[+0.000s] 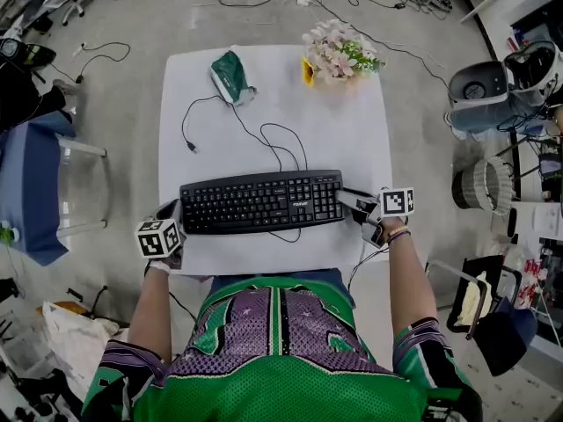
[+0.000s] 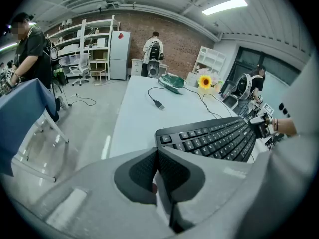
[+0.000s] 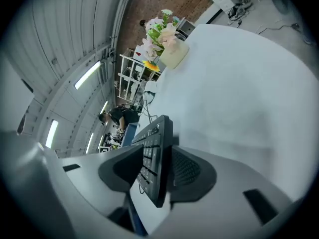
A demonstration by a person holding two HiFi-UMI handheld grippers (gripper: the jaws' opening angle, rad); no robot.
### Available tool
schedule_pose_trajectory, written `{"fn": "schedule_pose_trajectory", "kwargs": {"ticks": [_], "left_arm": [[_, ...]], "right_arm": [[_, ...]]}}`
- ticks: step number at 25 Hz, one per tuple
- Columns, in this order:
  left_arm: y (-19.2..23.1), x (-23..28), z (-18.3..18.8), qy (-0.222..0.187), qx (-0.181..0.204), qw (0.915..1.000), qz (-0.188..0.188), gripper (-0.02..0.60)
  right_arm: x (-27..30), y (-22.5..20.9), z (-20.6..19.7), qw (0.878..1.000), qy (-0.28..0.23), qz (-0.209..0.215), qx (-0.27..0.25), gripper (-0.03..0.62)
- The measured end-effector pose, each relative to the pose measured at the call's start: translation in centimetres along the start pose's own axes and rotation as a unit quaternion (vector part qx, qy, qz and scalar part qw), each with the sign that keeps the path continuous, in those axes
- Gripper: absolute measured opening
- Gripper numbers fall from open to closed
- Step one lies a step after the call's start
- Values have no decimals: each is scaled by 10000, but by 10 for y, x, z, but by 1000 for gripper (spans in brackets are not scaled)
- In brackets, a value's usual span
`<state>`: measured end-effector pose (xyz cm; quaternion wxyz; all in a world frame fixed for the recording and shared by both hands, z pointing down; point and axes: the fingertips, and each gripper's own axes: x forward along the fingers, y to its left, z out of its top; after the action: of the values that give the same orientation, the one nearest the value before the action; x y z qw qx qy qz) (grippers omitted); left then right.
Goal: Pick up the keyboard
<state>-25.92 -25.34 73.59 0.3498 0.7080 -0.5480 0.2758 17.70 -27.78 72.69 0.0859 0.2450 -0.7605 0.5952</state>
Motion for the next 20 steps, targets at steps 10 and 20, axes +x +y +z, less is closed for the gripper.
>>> {"fn": "schedule_pose_trajectory", "kwargs": {"ticks": [10,20], "left_arm": [[1,0,0,2,-17,10000,57,17],[3,-1,0,-61,-146,9999,53,17]], "right_arm": [[9,-3,-19,9973,417,-332,-513,170],[8,5,-19,9995,314,86,61,161]]}}
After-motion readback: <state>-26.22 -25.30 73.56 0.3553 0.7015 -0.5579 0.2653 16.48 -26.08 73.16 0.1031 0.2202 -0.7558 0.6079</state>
